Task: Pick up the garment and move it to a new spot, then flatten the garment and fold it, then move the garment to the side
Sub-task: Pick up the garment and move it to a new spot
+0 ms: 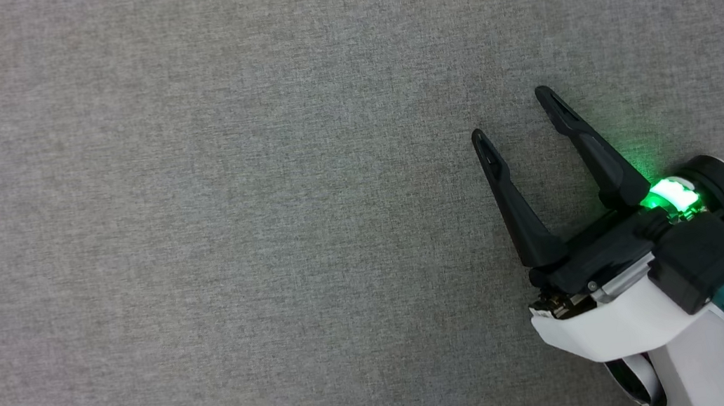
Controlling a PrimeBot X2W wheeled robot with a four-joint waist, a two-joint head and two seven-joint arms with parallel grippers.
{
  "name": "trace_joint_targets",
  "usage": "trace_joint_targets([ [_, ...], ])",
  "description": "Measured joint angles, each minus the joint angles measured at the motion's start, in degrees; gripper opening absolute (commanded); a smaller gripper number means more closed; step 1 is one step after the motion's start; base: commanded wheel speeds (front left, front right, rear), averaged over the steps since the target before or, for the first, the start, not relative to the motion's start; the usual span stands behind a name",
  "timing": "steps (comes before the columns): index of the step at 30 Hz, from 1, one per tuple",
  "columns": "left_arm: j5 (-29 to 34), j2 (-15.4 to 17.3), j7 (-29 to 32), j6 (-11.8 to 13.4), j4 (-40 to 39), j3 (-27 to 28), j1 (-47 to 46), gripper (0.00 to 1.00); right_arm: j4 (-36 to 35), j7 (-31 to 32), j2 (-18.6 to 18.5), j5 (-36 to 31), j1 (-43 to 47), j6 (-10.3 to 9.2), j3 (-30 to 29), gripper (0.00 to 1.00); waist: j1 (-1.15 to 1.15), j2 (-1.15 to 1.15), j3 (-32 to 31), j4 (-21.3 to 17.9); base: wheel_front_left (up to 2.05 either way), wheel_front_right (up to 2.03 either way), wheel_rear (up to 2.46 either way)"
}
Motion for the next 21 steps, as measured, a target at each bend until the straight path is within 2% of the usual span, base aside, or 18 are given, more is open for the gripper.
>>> trace_joint_targets([
  [3,0.0,1.0,0.7,0.0,0.8,-1.9,-0.4,1.0,-0.5,-0.2,0.1,0.0,0.0,0.07,0.0,1.0,-0.01,0.0,0.7,-0.4,0.0,0.0,0.0],
  [4,-0.5,1.1,0.9,0.0,1.1,-2.3,-0.5,0.7,-0.5,-0.2,0.1,0.0,0.0,0.07,0.0,1.0,-0.01,0.0,0.8,-0.5,0.0,0.0,0.0],
  [5,-1.2,1.0,1.0,0.0,1.5,-2.5,-0.6,0.06,-0.5,-0.2,0.1,0.0,0.0,0.07,0.0,1.0,-0.01,0.0,0.8,-0.5,0.0,0.0,0.0],
  [6,-2.0,0.8,1.2,0.0,1.8,-2.7,-0.7,0.0,-0.5,-0.2,0.1,0.0,0.0,0.07,0.0,1.0,-0.01,0.0,0.8,-0.4,0.0,0.0,0.0],
  [14,-6.8,0.8,-0.2,0.2,0.8,-5.9,0.9,0.0,1.5,0.0,-0.1,0.0,0.0,0.02,-0.1,1.0,0.0,0.0,-1.8,0.0,0.0,0.0,0.0],
  [21,-12.8,0.7,-1.3,0.1,-7.1,-9.5,5.0,0.0,4.1,0.4,-0.5,1.4,0.5,-0.05,-0.3,1.0,0.0,0.0,-6.7,0.1,0.0,0.0,0.0],
])
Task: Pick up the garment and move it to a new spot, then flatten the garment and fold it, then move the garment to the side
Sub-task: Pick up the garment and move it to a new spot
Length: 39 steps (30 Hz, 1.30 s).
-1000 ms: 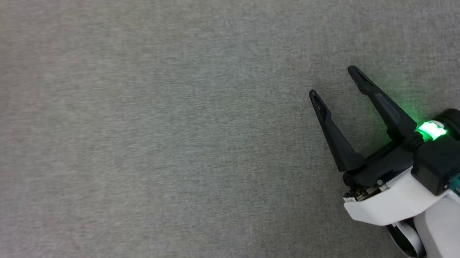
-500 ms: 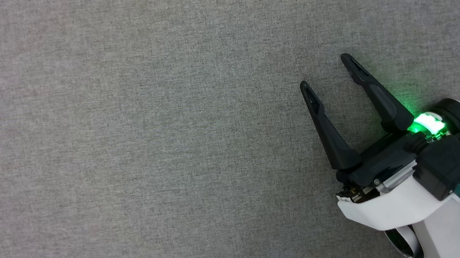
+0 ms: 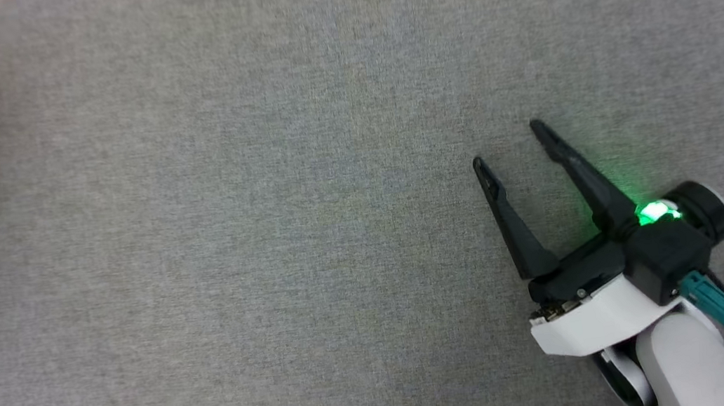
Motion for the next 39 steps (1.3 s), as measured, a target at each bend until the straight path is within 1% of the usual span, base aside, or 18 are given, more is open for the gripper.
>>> trace_joint_targets([
  [4,-2.3,0.2,-0.5,0.0,-6.0,-2.4,3.0,0.0,1.3,0.2,-0.2,1.8,0.6,-0.01,0.2,1.0,0.0,0.0,-3.6,-0.2,0.0,0.0,0.0],
  [8,-2.9,0.5,-1.5,0.0,-12.5,-5.8,6.2,0.0,1.7,0.2,-0.2,3.8,1.0,-0.02,0.7,1.0,0.0,0.0,-7.2,-0.7,0.0,0.0,0.0],
  [11,-4.2,-0.9,-2.8,0.0,-16.2,-7.7,8.3,0.0,2.0,0.2,-0.2,5.0,1.3,-0.02,1.0,1.0,0.0,0.0,-9.8,-1.4,0.0,0.0,0.0],
  [14,-3.8,-3.2,-4.1,0.0,-19.9,-10.3,10.1,0.0,2.1,0.2,-0.2,6.0,1.9,-0.02,1.2,1.0,0.0,0.0,-12.2,-2.4,0.0,0.0,0.0],
  [19,-3.7,-10.8,-6.8,0.0,-23.0,-13.9,11.3,0.0,2.0,0.2,-0.2,7.1,2.5,-0.02,0.6,1.0,0.0,0.0,-15.4,-4.7,0.0,0.0,0.0],
  [21,-2.5,-13.9,-7.5,0.1,-23.4,-15.5,11.3,0.0,1.8,0.2,-0.2,7.3,2.5,-0.02,0.1,1.0,0.0,0.0,-16.2,-5.9,0.0,0.0,0.0],
  [22,-2.5,-13.9,-7.5,0.1,-23.4,-15.5,11.3,0.0,1.8,0.2,-0.2,7.3,2.5,-0.02,0.1,1.0,0.0,0.0,-16.2,-5.9,0.0,0.0,0.0],
  [23,-1.6,-17.4,-8.3,0.5,-23.2,-16.7,11.1,0.0,1.4,0.2,-0.2,7.6,2.5,-0.02,-0.6,1.0,0.0,0.0,-16.8,-7.1,0.0,0.0,0.0],
  [25,-0.7,-20.9,-8.9,0.9,-22.4,-18.0,10.0,0.0,0.9,0.2,-0.2,7.8,2.5,-0.02,-1.3,1.0,0.0,0.0,-17.1,-8.3,0.0,0.0,0.0],
  [31,3.3,-31.2,-12.6,2.6,-16.4,-20.4,5.5,0.0,-0.5,0.2,-0.2,8.3,2.4,-0.02,-3.3,1.0,0.0,0.0,-17.0,-11.8,0.0,0.0,0.0],
  [32,3.3,-31.2,-12.6,2.6,-16.4,-20.4,5.5,0.0,-0.5,0.2,-0.2,8.3,2.4,-0.02,-3.3,1.0,0.0,0.0,-17.0,-11.8,0.0,0.0,0.0],
  [33,5.0,-34.6,-14.1,2.9,-13.6,-21.0,3.4,0.0,-1.0,0.2,-0.3,8.5,2.4,-0.02,-3.8,1.0,0.0,0.0,-16.6,-12.9,0.0,0.0,0.0],
  [36,7.4,-38.3,-15.7,2.9,-9.2,-22.3,0.5,0.0,-1.4,0.2,-0.3,8.8,2.2,-0.02,-3.8,1.0,0.0,0.0,-15.8,-14.4,0.0,0.0,0.0],
  [37,8.5,-39.3,-16.7,2.9,-7.7,-22.8,-0.1,0.32,-1.5,0.2,-0.3,8.8,2.2,-0.02,-3.7,1.0,0.0,0.0,-15.6,-14.9,0.0,0.0,0.0],
  [38,9.6,-40.4,-17.6,2.9,-6.3,-23.2,-0.7,1.0,-1.6,0.2,-0.3,8.9,2.2,-0.02,-3.7,1.0,0.0,0.0,-15.4,-15.3,0.0,0.0,0.0],
  [39,10.1,-41.5,-18.5,2.9,-4.7,-23.5,-1.3,1.0,-1.6,0.2,-0.3,9.0,2.2,-0.02,-3.8,1.0,0.0,0.0,-15.2,-15.7,0.0,0.0,0.0],
])
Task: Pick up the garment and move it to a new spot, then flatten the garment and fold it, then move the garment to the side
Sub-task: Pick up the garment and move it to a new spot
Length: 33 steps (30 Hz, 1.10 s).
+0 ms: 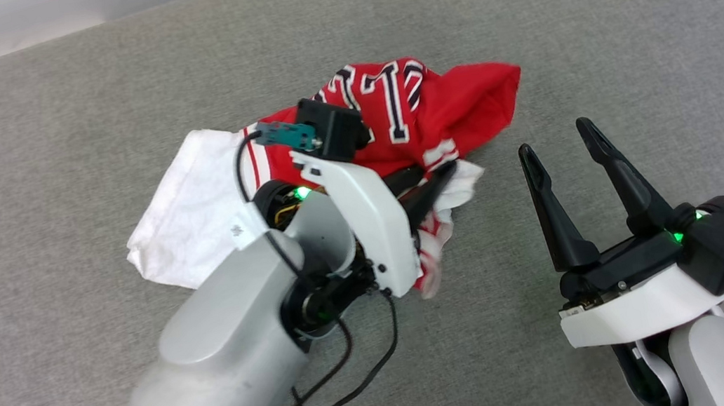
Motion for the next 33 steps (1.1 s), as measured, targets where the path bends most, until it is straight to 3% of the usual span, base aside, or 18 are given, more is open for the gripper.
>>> trace_joint_targets([
  [4,2.8,-2.2,-4.2,-0.6,5.0,-1.0,-0.9,1.0,0.1,0.0,0.0,0.4,0.0,0.0,0.2,1.0,0.0,0.0,0.2,-1.0,0.0,0.0,0.0],
  [10,5.4,-1.7,-13.4,-1.8,8.6,0.0,-1.4,1.0,0.6,0.0,0.0,0.1,0.6,0.0,-0.2,1.0,0.0,0.0,-1.5,0.2,0.0,0.0,0.0],
  [13,7.7,0.3,-19.2,-2.1,9.0,0.9,-1.7,1.0,0.9,0.0,0.0,-0.3,1.2,0.0,-0.6,1.0,0.0,0.0,-3.0,1.4,0.0,0.0,0.0],
  [17,12.1,5.7,-27.2,-1.5,8.6,3.4,-1.4,1.0,1.5,0.0,0.0,-1.5,2.3,0.0,-1.4,1.0,0.0,0.0,-5.9,3.8,0.0,0.0,0.0],
  [21,16.3,10.3,-28.9,1.8,4.5,8.3,2.2,1.0,1.8,0.0,0.0,-2.1,3.5,0.0,-2.0,1.0,0.0,0.0,-8.2,5.7,0.0,0.0,0.0],
  [25,24.1,12.9,-29.1,5.7,-5.9,18.2,9.5,1.0,1.8,0.0,0.0,-2.6,4.5,0.0,-3.1,1.0,-0.01,0.0,-10.0,7.6,0.0,0.0,0.0],
  [29,30.0,13.3,-29.1,7.6,-14.0,25.5,21.2,1.0,1.9,0.0,0.0,-3.5,5.3,0.0,-3.5,1.0,-0.01,0.0,-11.5,9.0,0.0,0.0,0.0],
  [33,33.5,11.5,-29.1,7.8,-19.1,31.4,31.3,1.0,1.9,0.0,0.0,-4.0,6.2,0.0,-3.8,1.0,-0.01,0.0,-12.7,9.9,0.0,0.0,0.0],
])
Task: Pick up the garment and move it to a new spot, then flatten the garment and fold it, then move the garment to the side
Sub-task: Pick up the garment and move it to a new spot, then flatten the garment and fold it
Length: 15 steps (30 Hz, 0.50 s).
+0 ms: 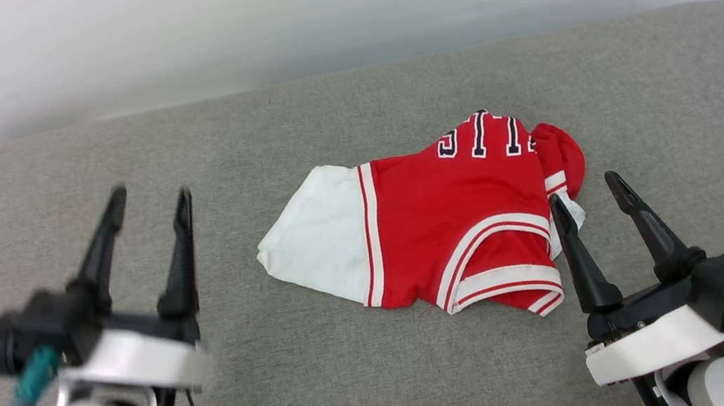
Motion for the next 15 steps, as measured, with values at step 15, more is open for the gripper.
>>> trace_joint_targets([
  [15,8.5,-12.2,0.0,-5.9,-2.4,5.9,15.0,1.0,0.2,0.0,0.0,-0.4,1.5,0.0,1.1,1.0,0.0,0.0,-1.3,0.5,0.0,0.0,0.0],
])
